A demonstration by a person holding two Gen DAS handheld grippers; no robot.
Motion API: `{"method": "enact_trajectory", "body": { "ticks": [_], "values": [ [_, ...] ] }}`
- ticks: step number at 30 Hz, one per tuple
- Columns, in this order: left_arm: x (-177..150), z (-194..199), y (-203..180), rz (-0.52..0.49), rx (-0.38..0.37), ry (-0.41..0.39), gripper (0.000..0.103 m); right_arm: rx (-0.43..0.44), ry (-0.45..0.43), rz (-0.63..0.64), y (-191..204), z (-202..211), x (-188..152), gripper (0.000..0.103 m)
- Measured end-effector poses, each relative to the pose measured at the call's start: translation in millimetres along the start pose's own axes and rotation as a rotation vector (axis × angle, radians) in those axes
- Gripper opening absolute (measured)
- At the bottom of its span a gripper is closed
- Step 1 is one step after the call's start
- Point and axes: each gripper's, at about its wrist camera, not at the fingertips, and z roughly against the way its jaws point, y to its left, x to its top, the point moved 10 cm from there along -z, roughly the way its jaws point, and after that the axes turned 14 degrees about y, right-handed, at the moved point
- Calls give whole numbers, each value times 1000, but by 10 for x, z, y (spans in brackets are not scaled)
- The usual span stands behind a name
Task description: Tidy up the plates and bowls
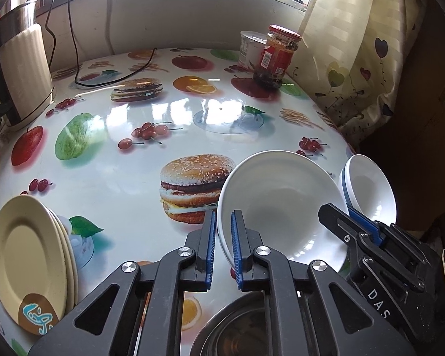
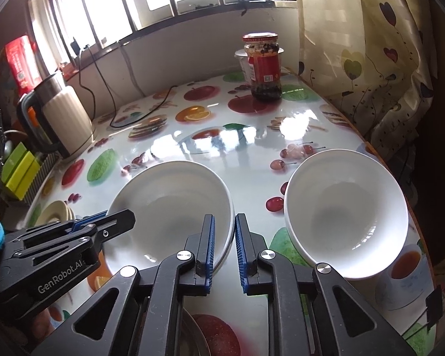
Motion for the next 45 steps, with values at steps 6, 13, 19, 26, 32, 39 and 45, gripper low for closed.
{"method": "enact_trajectory", "body": {
  "ticks": [6, 13, 19, 26, 32, 39, 45],
  "values": [
    [-1, -4, -3, 1, -1, 0, 11, -6, -2, 3, 4, -1, -2, 13],
    [-5, -1, 1, 5, -4, -3, 11, -3, -7, -8, -13, 8, 14, 13],
    [8, 80, -7, 7, -10, -20, 11, 4, -26, -10, -18, 60, 52, 13],
    [-10, 215, -29, 9, -20, -41, 11, 8, -52, -9, 20, 174, 57, 13],
    [-64, 382, -65, 3, -25, -65, 11, 10, -76, 4, 74, 341, 50, 13],
    [-186, 548, -90, 3, -35, -84, 11, 23, -105, 4, 131, 558, -23, 13],
    [-338, 649, -71, 9, -43, -90, 11, 23, -108, 7, 186, 685, -162, 13]
  ]
}}
